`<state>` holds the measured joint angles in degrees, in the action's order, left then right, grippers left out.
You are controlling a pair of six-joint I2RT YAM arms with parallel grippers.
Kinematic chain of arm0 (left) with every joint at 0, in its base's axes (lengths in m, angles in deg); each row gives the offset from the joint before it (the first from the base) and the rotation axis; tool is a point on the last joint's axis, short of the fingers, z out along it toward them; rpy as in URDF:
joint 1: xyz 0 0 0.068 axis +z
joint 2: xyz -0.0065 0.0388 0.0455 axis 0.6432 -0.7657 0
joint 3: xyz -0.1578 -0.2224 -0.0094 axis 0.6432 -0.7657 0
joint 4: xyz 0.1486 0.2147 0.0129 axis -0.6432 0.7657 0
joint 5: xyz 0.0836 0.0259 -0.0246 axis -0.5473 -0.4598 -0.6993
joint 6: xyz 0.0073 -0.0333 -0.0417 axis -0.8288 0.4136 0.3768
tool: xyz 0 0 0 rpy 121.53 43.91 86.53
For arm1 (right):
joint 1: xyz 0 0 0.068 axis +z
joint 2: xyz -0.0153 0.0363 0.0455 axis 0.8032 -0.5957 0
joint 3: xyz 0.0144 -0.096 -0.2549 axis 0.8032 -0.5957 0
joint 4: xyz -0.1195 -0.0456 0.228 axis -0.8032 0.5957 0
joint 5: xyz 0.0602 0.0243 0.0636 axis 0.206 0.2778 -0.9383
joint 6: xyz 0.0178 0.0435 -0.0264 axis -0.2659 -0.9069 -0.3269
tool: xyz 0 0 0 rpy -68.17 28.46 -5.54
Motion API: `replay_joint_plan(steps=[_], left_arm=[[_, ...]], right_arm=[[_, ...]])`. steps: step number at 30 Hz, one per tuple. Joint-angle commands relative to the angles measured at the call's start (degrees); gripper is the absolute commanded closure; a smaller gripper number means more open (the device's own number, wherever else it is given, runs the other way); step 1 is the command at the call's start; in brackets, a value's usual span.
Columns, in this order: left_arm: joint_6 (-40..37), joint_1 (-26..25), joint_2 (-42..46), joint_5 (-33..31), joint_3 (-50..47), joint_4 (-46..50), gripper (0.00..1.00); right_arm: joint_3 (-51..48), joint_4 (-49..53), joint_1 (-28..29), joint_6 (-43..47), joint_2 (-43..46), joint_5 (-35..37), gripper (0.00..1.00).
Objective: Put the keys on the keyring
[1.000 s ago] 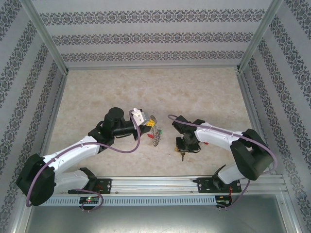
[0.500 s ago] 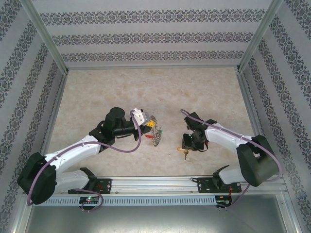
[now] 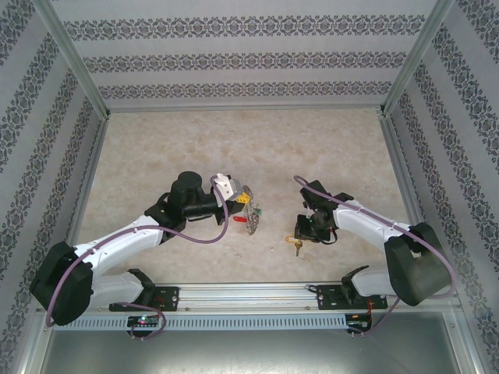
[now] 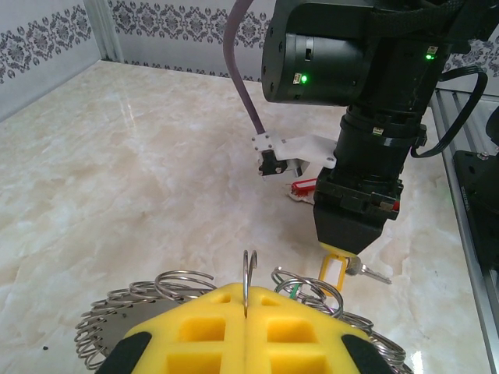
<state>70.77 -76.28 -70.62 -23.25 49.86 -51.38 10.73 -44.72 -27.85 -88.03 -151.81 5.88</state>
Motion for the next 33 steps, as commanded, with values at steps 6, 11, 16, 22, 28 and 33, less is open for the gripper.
replay_joint_plan(steps=[6, 11, 16, 22, 28, 33], left_arm=[[-0.93, 0.65, -0.42, 2.31, 2.46, -0.91, 1.0], [-1.08, 0.62, -0.26, 2.2, 2.57, -0.82, 1.0], [-0.91, 0.64, -0.17, 1.98, 2.47, -0.98, 1.0], [-1.06, 0.65, 0.18, 1.74, 2.9, -0.62, 1.0], [-0.8, 0.59, 0.41, 1.89, 2.86, -0.38, 1.0], [-0.65, 0.65, 0.52, 1.71, 2.68, -0.68, 1.0]], right_arm=[[0.07, 1.57, -0.54, 2.73, -0.84, -1.13, 0.73], [0.3, 1.98, 0.01, 2.88, -1.45, -0.43, 0.79], [1.16, 1.81, 0.0, 2.52, -1.27, 0.09, 0.89], [2.45, -0.58, 0.04, -0.1, -2.54, 0.67, 0.95], [1.87, -1.82, -0.1, -1.86, -3.29, 2.28, 0.9], [2.23, -0.24, -0.12, 0.14, -2.87, 2.57, 0.85]])
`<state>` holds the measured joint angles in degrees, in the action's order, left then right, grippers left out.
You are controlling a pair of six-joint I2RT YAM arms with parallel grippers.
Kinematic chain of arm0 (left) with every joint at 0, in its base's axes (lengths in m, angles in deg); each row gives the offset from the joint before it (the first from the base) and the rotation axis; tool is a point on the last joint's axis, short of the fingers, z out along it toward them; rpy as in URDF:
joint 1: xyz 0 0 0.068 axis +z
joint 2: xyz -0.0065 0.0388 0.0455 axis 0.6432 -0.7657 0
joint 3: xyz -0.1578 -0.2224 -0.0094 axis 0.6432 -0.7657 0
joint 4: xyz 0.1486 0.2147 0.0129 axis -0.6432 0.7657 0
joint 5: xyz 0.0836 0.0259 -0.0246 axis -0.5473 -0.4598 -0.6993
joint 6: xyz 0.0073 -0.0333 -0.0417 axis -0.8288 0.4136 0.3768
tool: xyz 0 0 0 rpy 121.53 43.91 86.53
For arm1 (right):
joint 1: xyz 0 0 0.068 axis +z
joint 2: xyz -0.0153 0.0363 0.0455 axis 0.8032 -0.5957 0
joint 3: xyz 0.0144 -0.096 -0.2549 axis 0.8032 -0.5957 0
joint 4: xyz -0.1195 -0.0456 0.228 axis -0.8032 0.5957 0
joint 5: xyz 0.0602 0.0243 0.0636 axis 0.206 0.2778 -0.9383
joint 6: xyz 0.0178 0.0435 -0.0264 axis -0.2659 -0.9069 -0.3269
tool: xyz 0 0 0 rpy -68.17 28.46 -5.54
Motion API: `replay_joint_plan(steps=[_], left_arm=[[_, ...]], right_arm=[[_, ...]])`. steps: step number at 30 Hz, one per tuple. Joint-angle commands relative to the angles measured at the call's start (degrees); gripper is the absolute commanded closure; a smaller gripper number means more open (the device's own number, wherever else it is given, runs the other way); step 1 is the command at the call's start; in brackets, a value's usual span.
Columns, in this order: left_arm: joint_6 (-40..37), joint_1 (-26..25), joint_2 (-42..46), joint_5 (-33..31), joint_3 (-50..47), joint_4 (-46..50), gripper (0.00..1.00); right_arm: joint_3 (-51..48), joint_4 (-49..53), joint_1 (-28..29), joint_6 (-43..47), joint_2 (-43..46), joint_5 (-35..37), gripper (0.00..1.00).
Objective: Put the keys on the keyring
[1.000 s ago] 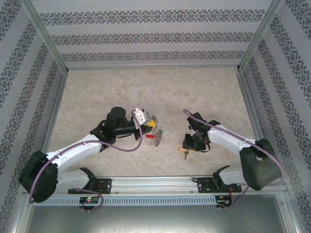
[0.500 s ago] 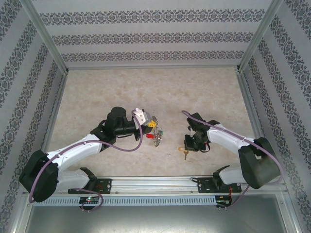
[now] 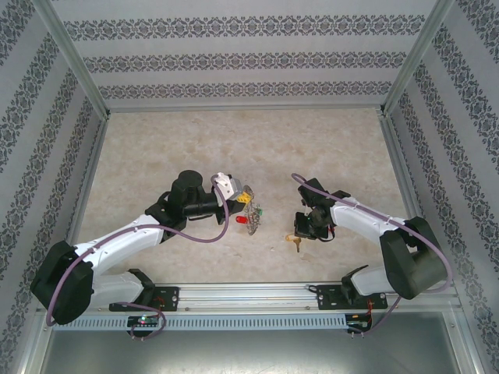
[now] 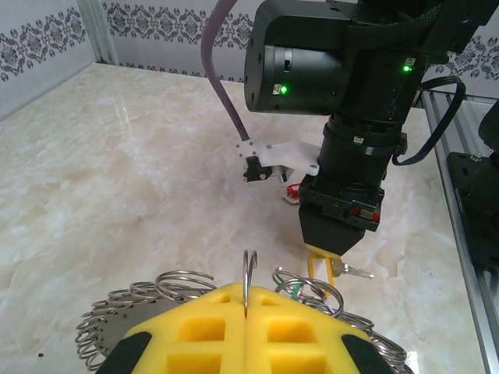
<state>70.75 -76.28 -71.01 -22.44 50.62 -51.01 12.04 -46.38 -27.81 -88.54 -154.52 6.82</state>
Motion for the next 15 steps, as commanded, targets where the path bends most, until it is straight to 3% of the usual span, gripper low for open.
replay_joint_plan(steps=[1, 9, 15], left_arm=[[-0.64, 0.66, 0.77, 0.98, 1.96, -1.12, 1.0], [-0.69, 0.65, 0.37, 0.82, 2.36, -0.76, 1.0], [-0.64, 0.65, 0.06, 1.08, 2.38, -0.72, 1.0]], right_arm=[[1.0, 1.6, -0.19, 0.78, -0.15, 1.69, 0.85], [1.25, 1.78, -0.23, 1.15, -0.31, 0.5, 0.84], [1.26, 2.16, -0.22, 1.97, -0.56, 0.58, 0.9]])
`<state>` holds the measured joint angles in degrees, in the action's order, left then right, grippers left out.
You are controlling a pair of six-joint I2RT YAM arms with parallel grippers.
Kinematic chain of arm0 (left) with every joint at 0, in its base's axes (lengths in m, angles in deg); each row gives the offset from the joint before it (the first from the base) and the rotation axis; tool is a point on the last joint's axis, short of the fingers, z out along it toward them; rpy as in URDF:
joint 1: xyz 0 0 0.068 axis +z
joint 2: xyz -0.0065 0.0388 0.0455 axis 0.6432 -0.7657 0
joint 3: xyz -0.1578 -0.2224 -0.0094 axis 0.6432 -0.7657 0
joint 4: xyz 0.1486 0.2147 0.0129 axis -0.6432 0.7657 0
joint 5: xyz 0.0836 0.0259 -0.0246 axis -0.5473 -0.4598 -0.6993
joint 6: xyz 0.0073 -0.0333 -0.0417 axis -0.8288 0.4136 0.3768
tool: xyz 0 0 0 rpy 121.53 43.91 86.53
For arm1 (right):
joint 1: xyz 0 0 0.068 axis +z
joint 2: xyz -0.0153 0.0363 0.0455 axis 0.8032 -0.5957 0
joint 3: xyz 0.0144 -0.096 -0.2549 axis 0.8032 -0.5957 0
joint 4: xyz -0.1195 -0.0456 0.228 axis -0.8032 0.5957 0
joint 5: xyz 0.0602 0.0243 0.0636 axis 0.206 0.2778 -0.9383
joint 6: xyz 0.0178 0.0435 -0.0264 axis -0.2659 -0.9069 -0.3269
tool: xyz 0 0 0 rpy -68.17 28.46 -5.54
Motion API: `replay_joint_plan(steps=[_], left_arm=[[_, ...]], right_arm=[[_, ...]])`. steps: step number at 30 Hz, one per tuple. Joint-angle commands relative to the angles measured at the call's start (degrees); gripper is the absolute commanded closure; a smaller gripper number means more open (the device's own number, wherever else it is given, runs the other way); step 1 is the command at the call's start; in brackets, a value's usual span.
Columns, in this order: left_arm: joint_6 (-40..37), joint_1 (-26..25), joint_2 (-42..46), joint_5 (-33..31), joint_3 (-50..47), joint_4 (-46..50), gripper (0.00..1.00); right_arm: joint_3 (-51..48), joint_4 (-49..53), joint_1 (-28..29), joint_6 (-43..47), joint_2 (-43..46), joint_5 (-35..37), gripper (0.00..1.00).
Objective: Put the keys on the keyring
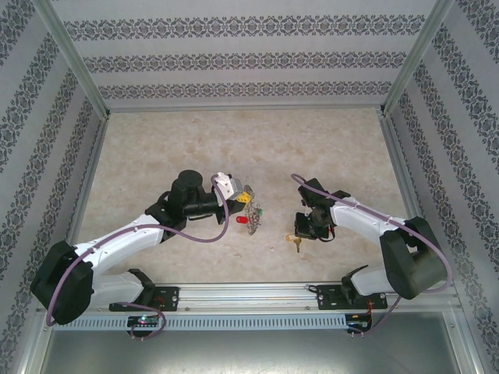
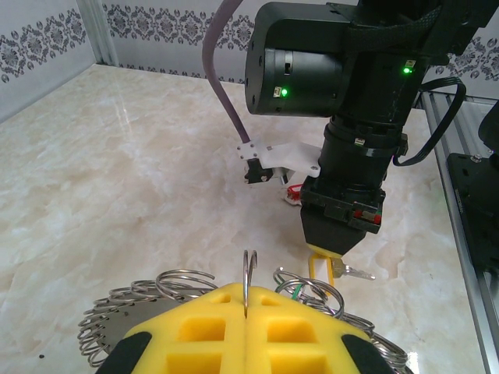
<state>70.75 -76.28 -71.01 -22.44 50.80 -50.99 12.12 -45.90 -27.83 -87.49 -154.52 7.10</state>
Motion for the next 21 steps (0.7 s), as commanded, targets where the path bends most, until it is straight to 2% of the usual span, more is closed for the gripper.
replay_joint_plan(steps=[1, 4, 13, 21], left_arm=[[-0.63, 0.65, 0.13, 1.1, 2.23, -0.78, 1.0], [-0.55, 0.65, -0.05, 1.09, 2.19, -0.86, 1.0], [-0.6, 0.6, -0.46, 0.99, 2.44, -0.95, 1.0], [-0.56, 0.64, -0.47, 1.13, 2.26, -1.03, 1.0]], right_arm=[[1.18, 1.69, -0.2, 0.96, -0.62, 0.28, 0.89], [1.1, 1.5, -0.06, 0.93, -0.93, 0.18, 0.87], [1.0, 1.14, 0.06, 0.79, -1.29, 0.05, 0.89], [1.18, 1.54, 0.06, 0.61, -0.13, 0.09, 0.86]])
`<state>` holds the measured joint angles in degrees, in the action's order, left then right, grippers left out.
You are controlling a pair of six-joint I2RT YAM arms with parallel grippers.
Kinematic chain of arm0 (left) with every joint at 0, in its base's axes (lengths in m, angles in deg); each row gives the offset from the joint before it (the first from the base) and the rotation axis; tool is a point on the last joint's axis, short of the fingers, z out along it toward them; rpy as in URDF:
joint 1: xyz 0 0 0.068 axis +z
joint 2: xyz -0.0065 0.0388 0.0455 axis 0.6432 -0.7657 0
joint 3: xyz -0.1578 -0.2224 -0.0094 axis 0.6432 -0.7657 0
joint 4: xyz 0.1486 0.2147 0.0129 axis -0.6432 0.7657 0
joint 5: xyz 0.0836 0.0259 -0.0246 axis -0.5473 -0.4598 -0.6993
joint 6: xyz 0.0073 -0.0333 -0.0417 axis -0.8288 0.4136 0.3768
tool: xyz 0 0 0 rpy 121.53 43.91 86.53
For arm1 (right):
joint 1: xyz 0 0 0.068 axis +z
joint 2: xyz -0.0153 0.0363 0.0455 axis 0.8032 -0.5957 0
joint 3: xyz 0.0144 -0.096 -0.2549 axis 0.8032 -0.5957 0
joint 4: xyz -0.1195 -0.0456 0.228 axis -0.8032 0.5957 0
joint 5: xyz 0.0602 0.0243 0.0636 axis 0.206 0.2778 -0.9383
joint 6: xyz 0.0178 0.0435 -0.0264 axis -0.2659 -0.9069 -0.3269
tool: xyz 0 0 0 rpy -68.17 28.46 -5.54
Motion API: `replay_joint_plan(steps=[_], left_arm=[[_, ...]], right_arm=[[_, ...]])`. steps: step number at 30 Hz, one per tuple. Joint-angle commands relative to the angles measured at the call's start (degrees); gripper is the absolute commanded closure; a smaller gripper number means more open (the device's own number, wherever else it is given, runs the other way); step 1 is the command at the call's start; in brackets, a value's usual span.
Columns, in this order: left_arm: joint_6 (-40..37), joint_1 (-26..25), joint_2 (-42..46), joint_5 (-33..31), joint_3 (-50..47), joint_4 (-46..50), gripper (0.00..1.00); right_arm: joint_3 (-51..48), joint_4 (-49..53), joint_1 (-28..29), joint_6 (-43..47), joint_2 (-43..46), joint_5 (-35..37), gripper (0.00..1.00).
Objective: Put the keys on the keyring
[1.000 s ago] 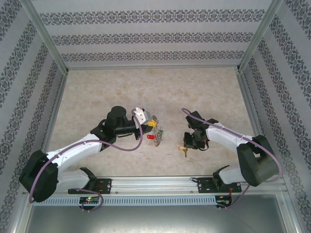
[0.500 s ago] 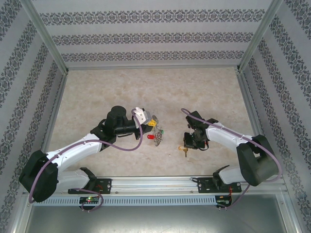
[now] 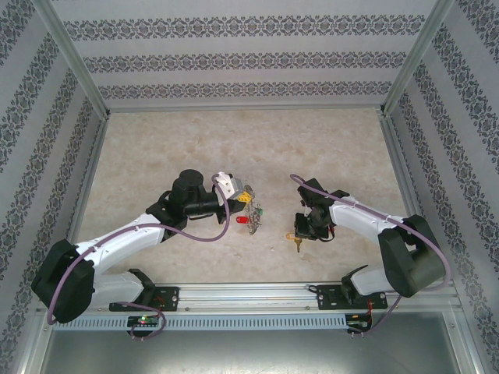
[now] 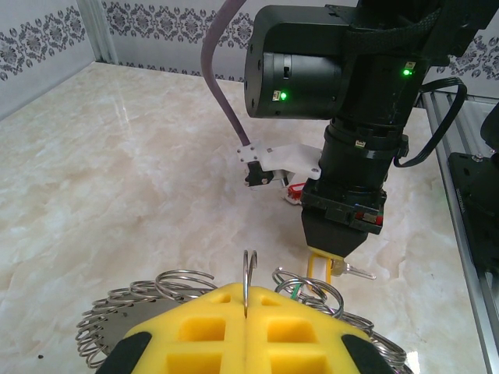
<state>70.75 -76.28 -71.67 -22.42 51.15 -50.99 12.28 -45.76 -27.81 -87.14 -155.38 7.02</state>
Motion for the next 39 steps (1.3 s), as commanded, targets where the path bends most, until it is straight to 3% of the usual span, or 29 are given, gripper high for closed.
replay_joint_plan(steps=[1, 27, 34, 39], left_arm=[[-0.55, 0.65, 0.19, 1.06, 1.89, -1.04, 1.0], [-0.82, 0.65, 0.7, 1.17, 2.31, -0.25, 1.0], [-0.82, 0.65, 0.9, 1.22, 2.09, -0.16, 1.0], [-0.81, 0.61, 1.1, 1.27, 2.23, -0.09, 1.0]], right_arm=[[1.03, 1.49, 0.08, 0.21, 0.88, 0.21, 0.86], [1.38, 1.93, 0.13, 0.55, 0.04, 0.82, 0.89], [1.52, 2.59, 0.21, 1.83, 3.05, 1.38, 0.95], [1.99, 0.2, 0.76, 8.28, 11.37, -1.11, 0.99]])
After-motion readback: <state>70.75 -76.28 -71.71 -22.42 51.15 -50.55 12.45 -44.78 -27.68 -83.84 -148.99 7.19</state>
